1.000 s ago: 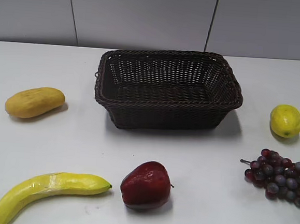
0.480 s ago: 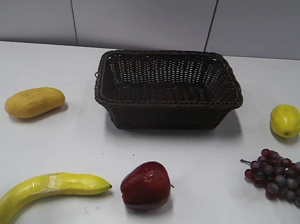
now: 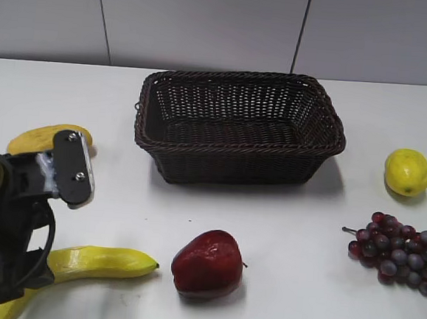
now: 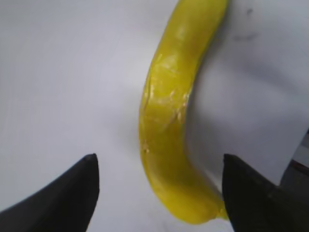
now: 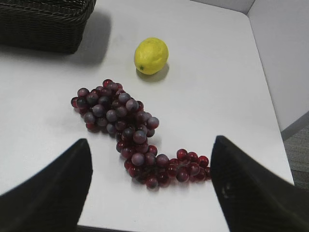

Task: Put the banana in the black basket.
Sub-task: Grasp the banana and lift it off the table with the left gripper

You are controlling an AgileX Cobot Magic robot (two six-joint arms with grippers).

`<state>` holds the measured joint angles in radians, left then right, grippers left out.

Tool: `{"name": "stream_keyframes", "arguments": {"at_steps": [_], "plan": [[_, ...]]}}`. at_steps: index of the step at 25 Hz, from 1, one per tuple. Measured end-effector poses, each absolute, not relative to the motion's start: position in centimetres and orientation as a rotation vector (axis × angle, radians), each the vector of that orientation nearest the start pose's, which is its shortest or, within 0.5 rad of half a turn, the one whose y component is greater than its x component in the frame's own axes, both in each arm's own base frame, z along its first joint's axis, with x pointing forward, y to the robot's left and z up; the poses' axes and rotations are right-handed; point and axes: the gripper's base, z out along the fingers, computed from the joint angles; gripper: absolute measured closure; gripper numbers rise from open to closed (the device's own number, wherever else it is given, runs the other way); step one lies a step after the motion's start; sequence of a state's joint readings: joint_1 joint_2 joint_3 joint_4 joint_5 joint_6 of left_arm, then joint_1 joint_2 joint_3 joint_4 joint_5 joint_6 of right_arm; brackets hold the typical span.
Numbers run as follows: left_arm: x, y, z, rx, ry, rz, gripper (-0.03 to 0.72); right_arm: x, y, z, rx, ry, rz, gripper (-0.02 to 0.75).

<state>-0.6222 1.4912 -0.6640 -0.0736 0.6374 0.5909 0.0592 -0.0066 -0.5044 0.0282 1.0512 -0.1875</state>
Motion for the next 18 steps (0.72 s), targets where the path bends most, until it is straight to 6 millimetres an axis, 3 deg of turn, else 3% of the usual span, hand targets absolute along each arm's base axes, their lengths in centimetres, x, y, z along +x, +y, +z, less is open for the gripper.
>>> {"name": "stream_keyframes", "arguments": {"at_steps": [8, 13, 15, 18], "plan": [[19.8, -14.3, 12.3, 1.718, 2.529, -0.023, 0.099, -0.6, 0.2, 27.9, -0.250, 2.008, -0.048, 0.159], [19.9, -14.3, 11.6, 1.755, 2.527, -0.002, 0.115, -0.6, 0.2, 27.9, -0.250, 2.008, -0.048, 0.159], [19.9, -14.3, 11.6, 1.754, 2.526, -0.002, 0.182, -0.6, 0.2, 27.9, -0.250, 2.008, -0.048, 0.159], [19.9, -14.3, 11.6, 1.754, 2.526, -0.002, 0.387, -0.6, 0.2, 27.9, -0.250, 2.008, -0.048, 0.159]]}}
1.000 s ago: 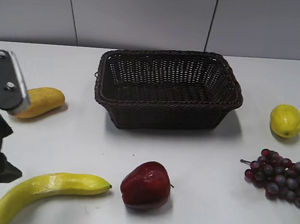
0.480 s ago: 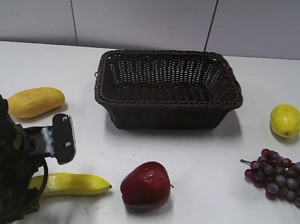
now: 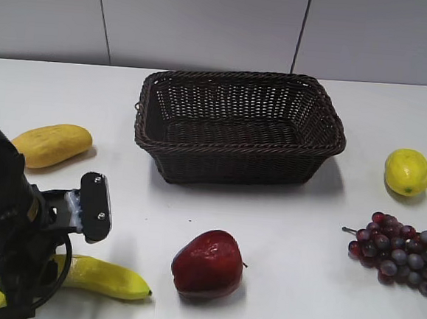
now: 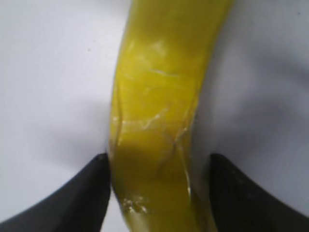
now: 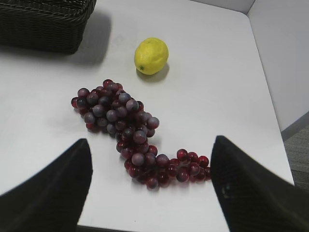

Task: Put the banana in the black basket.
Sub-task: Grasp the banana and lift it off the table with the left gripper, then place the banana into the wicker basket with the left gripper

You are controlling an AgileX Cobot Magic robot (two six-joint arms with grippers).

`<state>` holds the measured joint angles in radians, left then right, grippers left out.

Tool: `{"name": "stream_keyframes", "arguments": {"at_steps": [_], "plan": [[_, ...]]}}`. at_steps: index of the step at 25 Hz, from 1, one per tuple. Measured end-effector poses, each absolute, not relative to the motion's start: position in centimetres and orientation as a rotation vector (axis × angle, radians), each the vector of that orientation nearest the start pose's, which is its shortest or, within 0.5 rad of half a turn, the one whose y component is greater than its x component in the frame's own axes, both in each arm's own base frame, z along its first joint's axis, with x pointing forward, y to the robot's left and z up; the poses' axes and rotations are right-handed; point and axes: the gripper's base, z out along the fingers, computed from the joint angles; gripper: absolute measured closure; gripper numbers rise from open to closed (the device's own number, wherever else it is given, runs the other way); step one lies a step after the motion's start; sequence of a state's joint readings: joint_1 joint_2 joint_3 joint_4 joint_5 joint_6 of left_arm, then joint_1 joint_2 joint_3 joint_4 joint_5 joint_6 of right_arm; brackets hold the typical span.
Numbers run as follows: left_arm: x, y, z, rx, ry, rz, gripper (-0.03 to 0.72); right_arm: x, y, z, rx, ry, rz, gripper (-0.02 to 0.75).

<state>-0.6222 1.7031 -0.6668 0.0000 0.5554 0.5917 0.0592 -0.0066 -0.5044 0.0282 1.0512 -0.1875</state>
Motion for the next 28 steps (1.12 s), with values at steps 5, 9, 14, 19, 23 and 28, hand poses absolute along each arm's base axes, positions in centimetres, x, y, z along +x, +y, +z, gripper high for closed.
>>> {"name": "stream_keyframes", "arguments": {"at_steps": [5, 9, 14, 19, 23, 28], "plan": [[19.9, -14.2, 11.6, 1.770, 2.528, 0.006, 0.377, -0.6, 0.2, 27.9, -0.250, 2.008, -0.048, 0.159], [19.7, -14.1, 12.2, 1.774, 2.521, 0.012, 0.377, -0.6, 0.2, 27.9, -0.250, 2.008, -0.048, 0.159], [19.6, -13.8, 15.1, 1.749, 2.426, 0.038, 0.377, -0.6, 0.2, 27.9, -0.250, 2.008, -0.048, 0.159], [21.3, -14.4, 19.6, 1.778, 2.357, 0.133, 0.377, -0.6, 0.2, 27.9, -0.250, 2.008, -0.048, 0.159], [23.9, -15.8, 24.8, 1.720, 2.275, 0.188, 0.377, -0.6, 0.2, 27.9, -0.250, 2.008, -0.048, 0.159], [27.8, -18.1, 30.8, 1.606, 2.098, 0.253, 0.377, -0.6, 0.2, 27.9, -0.250, 2.008, -0.048, 0.159]]}}
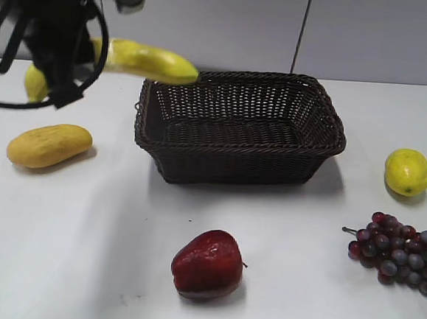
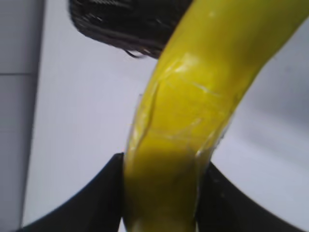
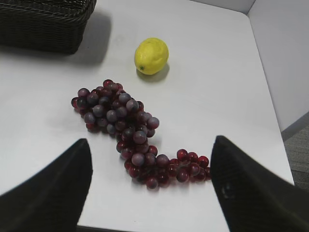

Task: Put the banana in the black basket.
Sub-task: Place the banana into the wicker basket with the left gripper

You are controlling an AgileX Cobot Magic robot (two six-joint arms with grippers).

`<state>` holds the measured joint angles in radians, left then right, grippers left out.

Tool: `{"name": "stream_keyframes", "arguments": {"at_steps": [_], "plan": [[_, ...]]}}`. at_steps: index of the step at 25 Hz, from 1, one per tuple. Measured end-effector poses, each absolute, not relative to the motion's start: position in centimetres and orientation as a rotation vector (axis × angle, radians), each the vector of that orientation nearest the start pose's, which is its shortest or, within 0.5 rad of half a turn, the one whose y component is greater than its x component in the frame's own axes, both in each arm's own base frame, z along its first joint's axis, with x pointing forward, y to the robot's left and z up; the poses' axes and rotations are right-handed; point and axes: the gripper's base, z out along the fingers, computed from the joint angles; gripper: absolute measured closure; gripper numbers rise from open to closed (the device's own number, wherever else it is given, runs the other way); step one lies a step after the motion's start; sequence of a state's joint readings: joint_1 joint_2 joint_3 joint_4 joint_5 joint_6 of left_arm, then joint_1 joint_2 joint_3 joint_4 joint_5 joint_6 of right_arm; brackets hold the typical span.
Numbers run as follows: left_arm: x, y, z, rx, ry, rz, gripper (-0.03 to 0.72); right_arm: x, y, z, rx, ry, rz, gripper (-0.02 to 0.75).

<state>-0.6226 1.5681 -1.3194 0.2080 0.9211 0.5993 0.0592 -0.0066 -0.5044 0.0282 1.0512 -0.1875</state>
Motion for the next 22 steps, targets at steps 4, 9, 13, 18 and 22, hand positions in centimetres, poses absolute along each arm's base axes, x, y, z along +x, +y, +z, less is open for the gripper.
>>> {"name": "stream_keyframes", "arguments": {"at_steps": [4, 9, 13, 18, 22], "plan": [[31.3, -20.5, 32.4, 1.560, 2.040, 0.265, 0.377, -0.6, 0.2, 27.9, -0.250, 2.008, -0.048, 0.159], [34.6, -24.4, 31.2, 1.639, 1.960, 0.282, 0.377, -0.6, 0.2, 27.9, -0.250, 2.008, -0.048, 0.159], [36.5, -26.9, 28.4, 1.696, 1.953, 0.281, 0.377, -0.6, 0.2, 27.9, -0.250, 2.008, -0.048, 0.159], [38.3, -29.1, 24.4, 1.731, 1.933, 0.272, 0.377, -0.6, 0.2, 27.9, -0.250, 2.008, -0.048, 0.159], [38.7, -30.6, 22.5, 1.731, 1.867, 0.255, 0.377, -0.6, 0.2, 27.9, -0.250, 2.008, -0.048, 0.159]]}}
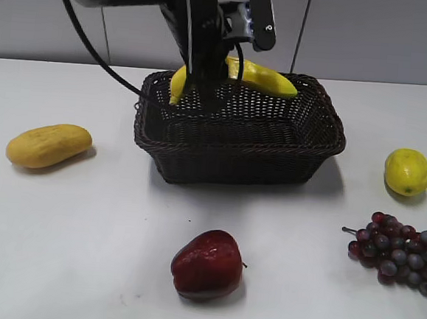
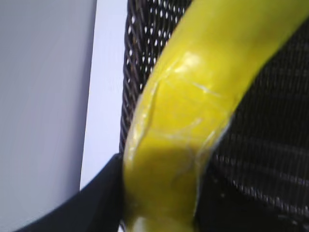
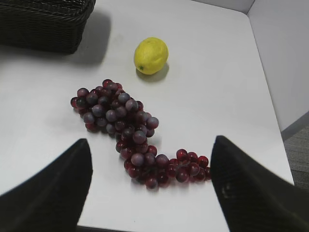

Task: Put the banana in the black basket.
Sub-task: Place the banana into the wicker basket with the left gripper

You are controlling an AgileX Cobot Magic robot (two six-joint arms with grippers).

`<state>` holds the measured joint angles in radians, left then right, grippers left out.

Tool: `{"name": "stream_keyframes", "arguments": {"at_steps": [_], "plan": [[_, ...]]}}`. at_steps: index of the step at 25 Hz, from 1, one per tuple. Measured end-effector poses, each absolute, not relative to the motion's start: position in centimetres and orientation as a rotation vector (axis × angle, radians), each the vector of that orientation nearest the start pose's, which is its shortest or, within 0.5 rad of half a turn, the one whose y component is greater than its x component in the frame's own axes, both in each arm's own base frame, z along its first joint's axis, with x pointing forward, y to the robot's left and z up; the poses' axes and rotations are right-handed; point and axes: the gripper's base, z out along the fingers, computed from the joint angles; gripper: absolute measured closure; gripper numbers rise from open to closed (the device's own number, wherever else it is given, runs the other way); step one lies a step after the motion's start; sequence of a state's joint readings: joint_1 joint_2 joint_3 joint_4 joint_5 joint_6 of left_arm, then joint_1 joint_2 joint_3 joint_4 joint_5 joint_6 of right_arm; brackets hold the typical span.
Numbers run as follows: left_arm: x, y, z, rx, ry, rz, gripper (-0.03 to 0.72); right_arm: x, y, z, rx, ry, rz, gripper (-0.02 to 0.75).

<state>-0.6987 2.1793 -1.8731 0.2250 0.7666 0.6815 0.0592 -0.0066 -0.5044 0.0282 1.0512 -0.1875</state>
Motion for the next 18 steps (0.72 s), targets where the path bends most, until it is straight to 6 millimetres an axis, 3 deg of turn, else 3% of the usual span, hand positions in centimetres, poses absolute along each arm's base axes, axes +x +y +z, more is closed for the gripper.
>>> {"name": "stream_keyframes", "arguments": {"at_steps": [9, 11, 14, 18], "plan": [[39.1, -31.5, 20.6, 1.717, 1.855, 0.209, 0.377, -0.6, 0.2, 27.9, -0.250, 2.008, -0.048, 0.159], [39.0, -31.6, 20.6, 1.709, 1.865, 0.190, 0.319, -0.6, 0.2, 27.9, -0.250, 2.008, -0.048, 0.159], [38.8, -31.5, 20.4, 1.725, 1.896, 0.185, 0.130, -0.6, 0.2, 27.9, -0.250, 2.008, -0.048, 0.159], [38.1, -31.0, 21.5, 1.728, 1.960, 0.146, 0.067, -0.6, 0.2, 27.9, -0.250, 2.008, -0.048, 0.159]]}}
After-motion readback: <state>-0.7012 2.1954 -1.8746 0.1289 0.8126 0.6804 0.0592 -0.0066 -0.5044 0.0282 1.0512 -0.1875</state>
